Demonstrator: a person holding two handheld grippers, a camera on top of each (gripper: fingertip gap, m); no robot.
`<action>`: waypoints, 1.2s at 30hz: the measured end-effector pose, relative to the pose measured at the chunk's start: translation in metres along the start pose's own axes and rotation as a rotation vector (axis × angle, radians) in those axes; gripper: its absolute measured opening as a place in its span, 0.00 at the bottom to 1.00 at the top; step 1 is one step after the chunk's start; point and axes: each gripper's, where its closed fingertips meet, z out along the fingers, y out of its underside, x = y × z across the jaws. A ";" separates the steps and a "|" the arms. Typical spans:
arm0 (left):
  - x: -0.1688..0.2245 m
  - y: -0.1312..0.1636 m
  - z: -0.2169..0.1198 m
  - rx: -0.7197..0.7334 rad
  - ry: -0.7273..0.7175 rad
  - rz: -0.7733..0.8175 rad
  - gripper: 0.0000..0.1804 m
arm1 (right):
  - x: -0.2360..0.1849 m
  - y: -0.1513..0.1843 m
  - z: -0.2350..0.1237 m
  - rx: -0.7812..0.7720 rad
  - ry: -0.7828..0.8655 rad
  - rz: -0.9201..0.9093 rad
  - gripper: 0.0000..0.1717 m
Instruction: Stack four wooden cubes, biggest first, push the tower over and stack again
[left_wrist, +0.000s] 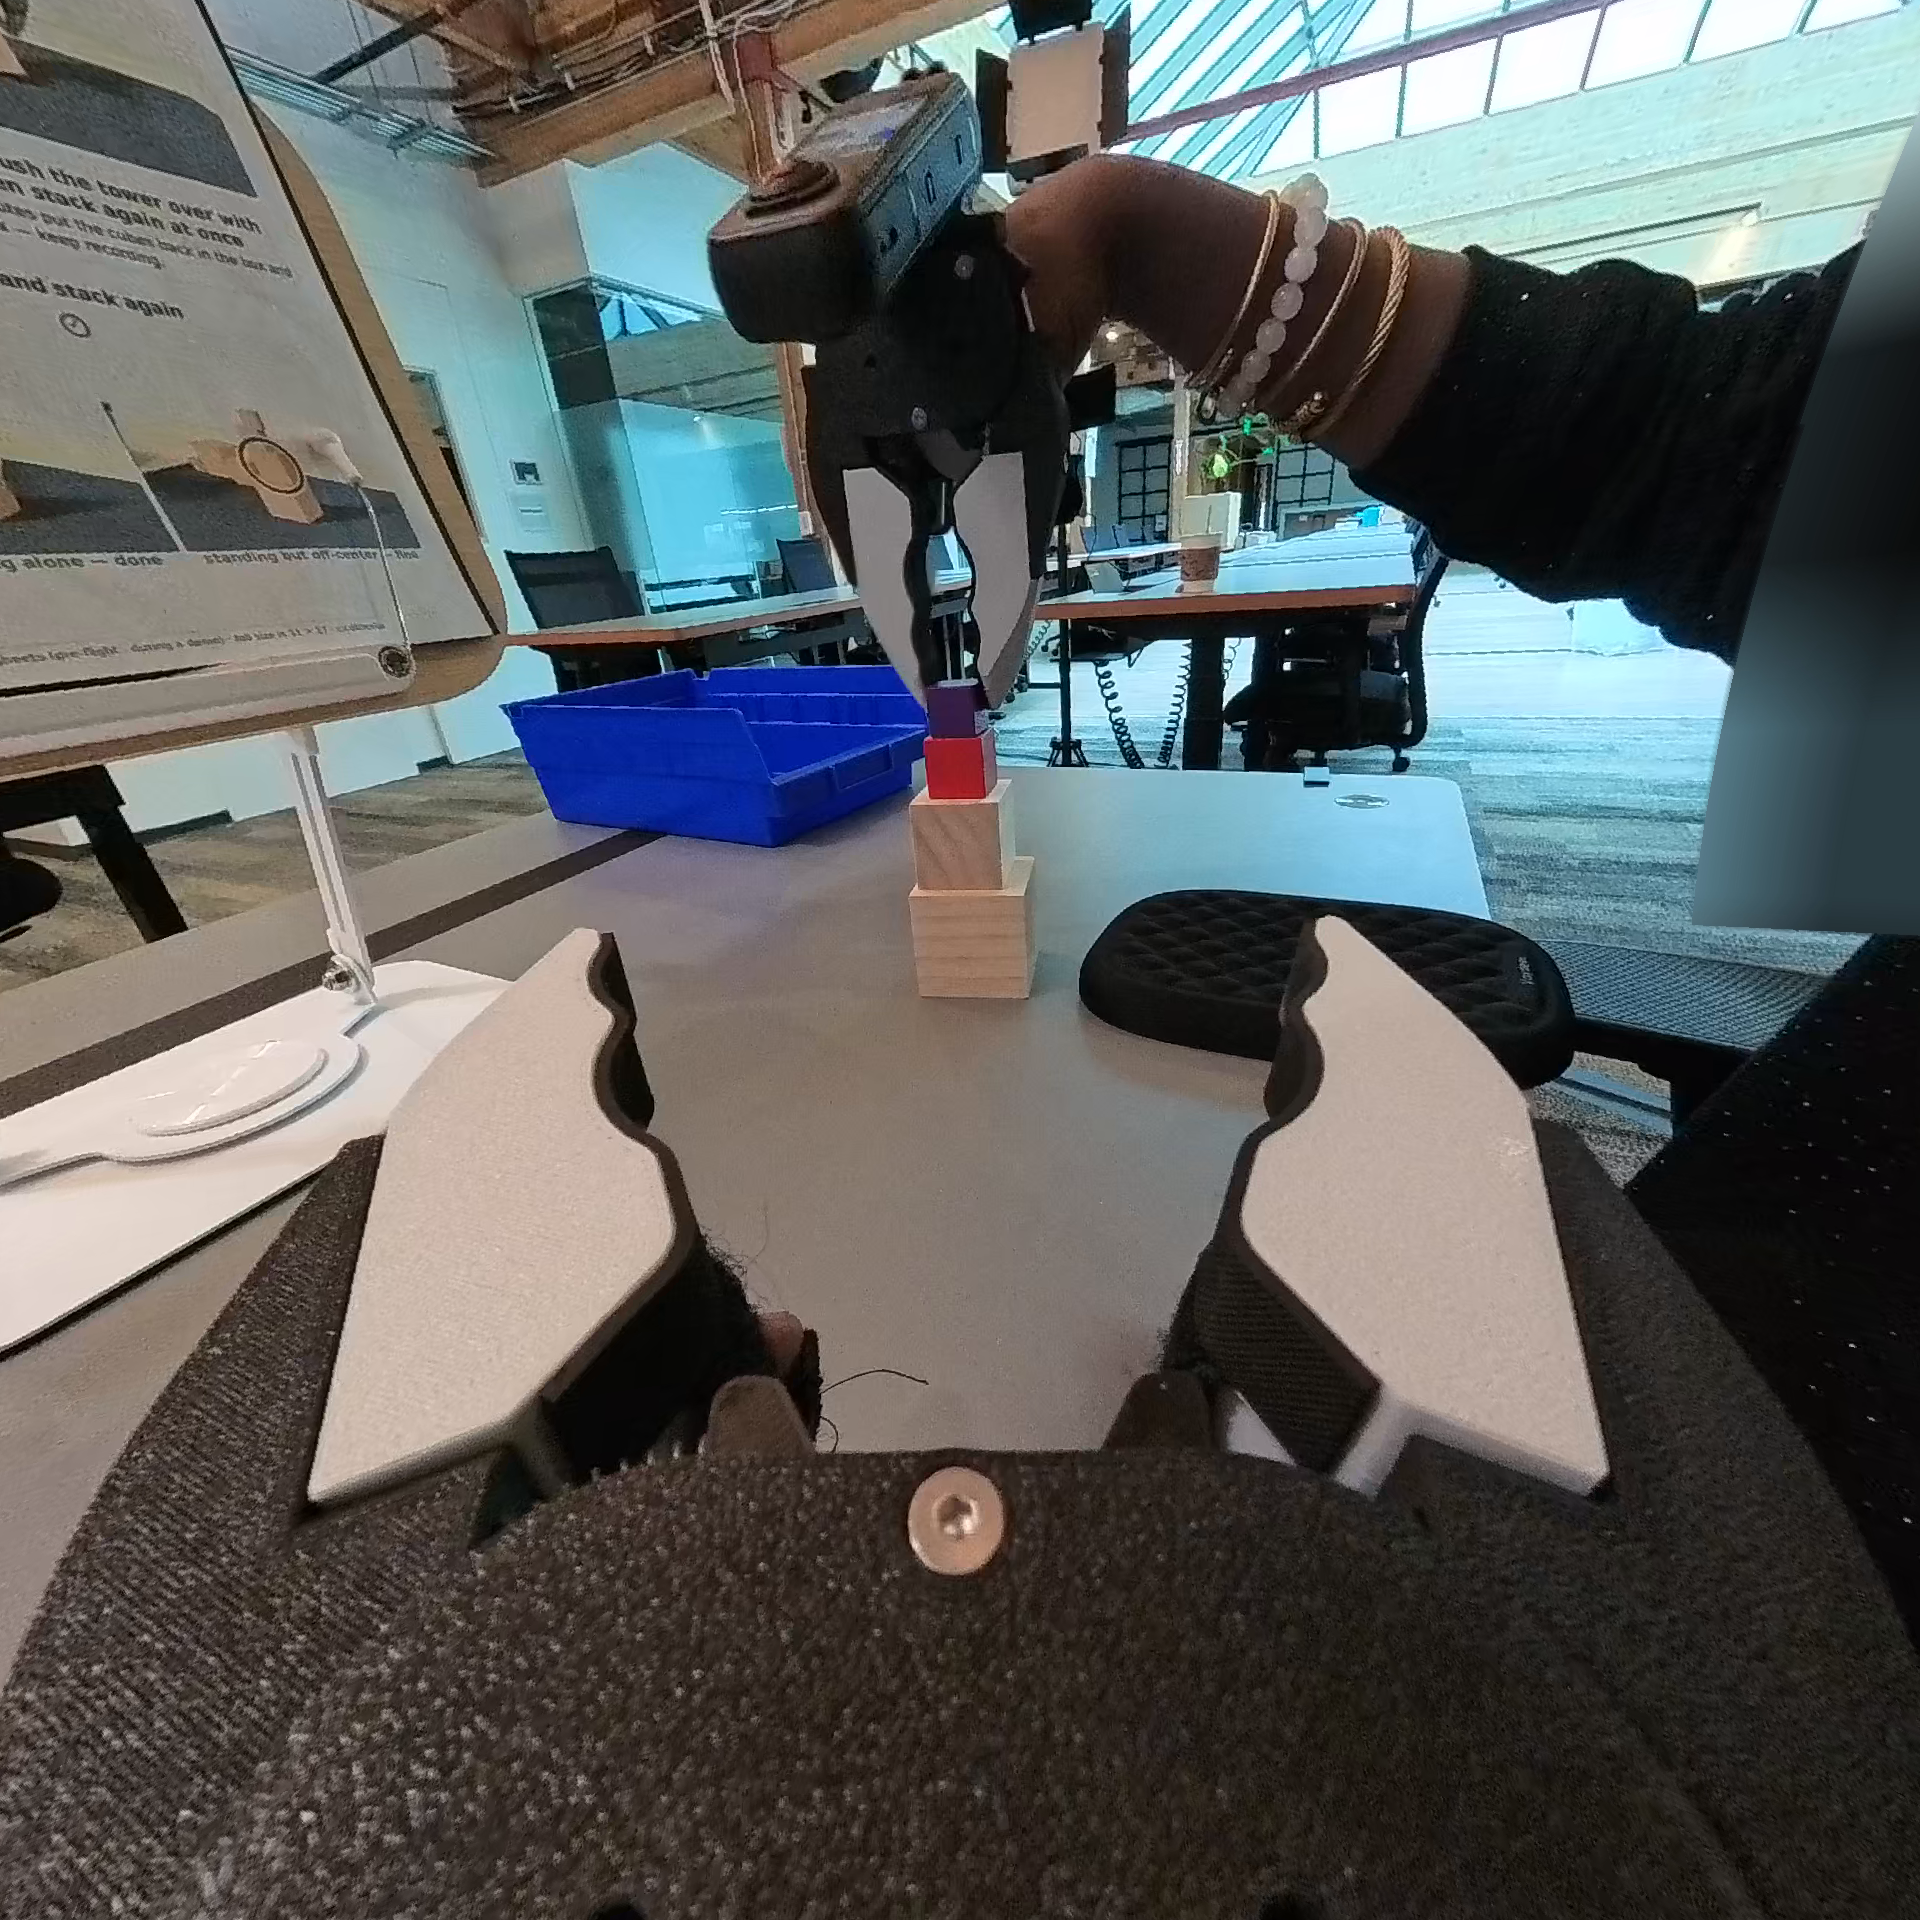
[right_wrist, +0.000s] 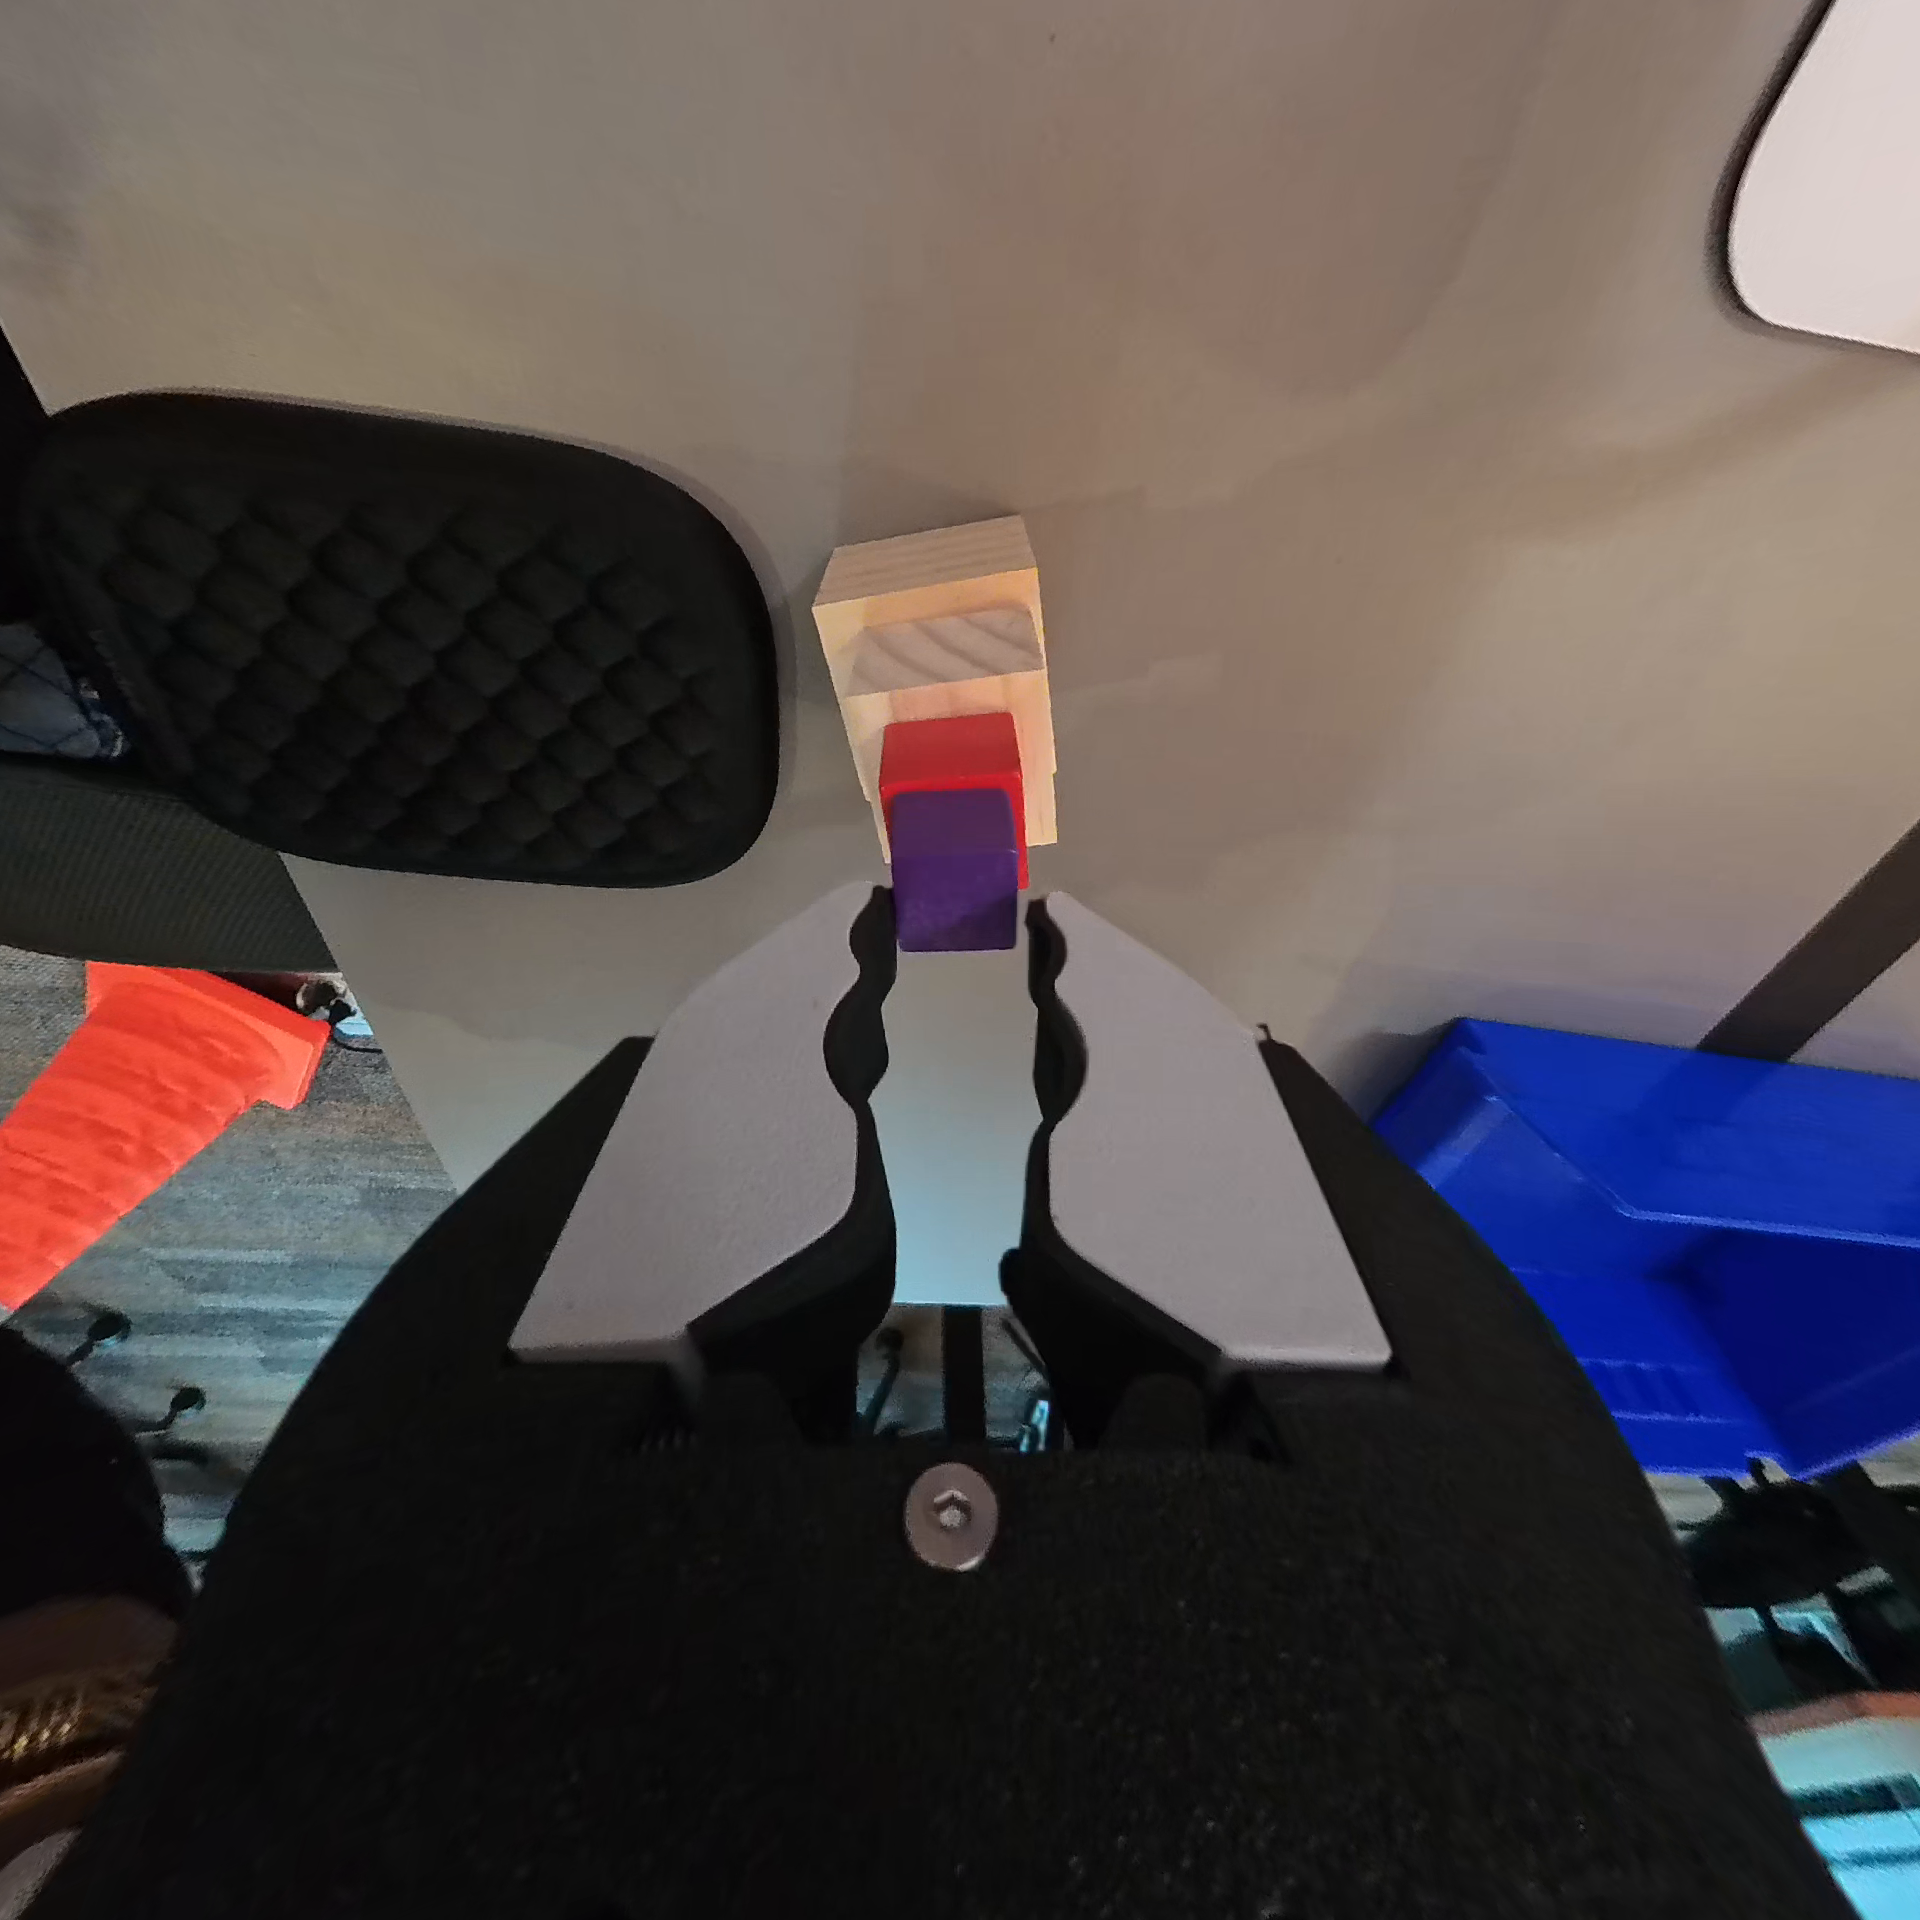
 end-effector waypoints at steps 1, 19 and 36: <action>0.000 0.000 0.000 0.000 0.000 0.000 0.65 | 0.001 0.001 0.000 -0.003 0.007 -0.002 0.14; 0.000 0.000 0.000 0.000 0.000 0.000 0.65 | 0.000 0.002 0.000 0.010 0.008 -0.017 0.12; 0.000 0.000 0.000 0.002 0.001 0.001 0.65 | 0.002 0.002 0.000 0.026 0.007 0.014 0.19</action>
